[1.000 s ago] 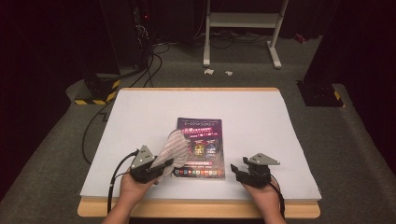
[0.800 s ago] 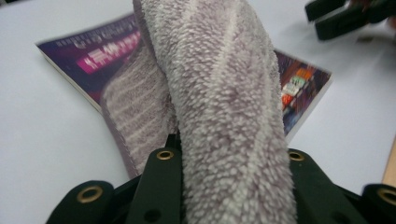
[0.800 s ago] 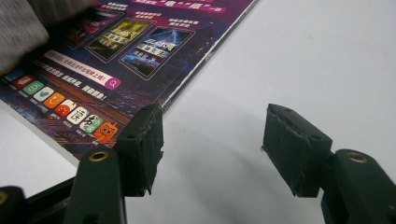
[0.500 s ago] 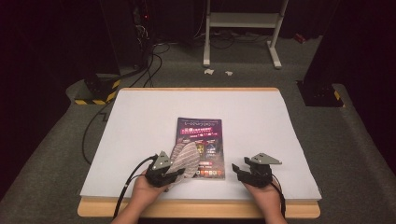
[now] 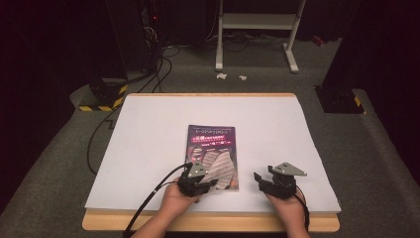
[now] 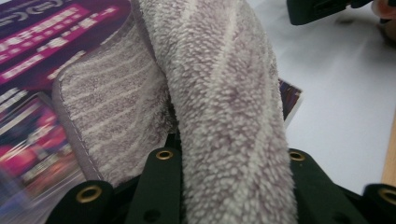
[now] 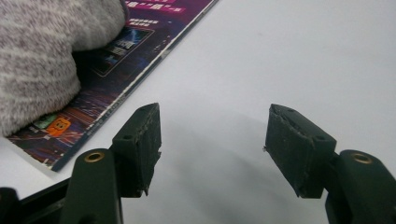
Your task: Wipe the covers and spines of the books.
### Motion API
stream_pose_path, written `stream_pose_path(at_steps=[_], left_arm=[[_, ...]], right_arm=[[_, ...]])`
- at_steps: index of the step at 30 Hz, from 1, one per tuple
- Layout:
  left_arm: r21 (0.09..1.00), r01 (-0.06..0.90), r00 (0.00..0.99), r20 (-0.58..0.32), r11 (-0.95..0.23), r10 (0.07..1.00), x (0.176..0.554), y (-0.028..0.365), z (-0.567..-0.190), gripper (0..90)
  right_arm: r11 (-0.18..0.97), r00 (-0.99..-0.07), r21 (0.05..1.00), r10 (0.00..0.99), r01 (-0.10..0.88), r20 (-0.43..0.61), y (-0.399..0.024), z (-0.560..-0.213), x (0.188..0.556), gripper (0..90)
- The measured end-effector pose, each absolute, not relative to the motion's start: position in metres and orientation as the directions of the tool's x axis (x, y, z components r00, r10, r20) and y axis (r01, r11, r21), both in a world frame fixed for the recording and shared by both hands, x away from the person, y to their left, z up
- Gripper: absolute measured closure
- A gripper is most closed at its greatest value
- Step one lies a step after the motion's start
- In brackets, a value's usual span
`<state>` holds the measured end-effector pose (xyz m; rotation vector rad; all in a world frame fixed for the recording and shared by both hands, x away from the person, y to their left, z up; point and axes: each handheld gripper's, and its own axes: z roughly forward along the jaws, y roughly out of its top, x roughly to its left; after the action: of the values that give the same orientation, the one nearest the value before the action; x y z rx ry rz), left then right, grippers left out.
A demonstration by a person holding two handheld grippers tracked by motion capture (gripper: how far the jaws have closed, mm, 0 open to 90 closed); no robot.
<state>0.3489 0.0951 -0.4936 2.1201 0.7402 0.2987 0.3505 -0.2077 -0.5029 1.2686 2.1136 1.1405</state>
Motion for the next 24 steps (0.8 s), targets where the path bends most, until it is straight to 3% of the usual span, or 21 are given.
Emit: stream_pose_path(at_steps=[13, 24], left_arm=[[0.788, 0.369, 0.826, -0.035, -0.493, 0.563, 0.349, 0.051, -0.494, 70.8], [0.785, 0.397, 0.79, -0.028, -0.476, 0.613, 0.353, 0.084, -0.494, 70.8]], right_arm=[[0.244, -0.468, 0.84, 0.884, 0.485, 0.014, -0.219, -0.498, 0.349, 32.4], [0.248, -0.476, 0.842, 0.88, 0.479, 0.011, -0.216, -0.498, 0.348, 32.2]])
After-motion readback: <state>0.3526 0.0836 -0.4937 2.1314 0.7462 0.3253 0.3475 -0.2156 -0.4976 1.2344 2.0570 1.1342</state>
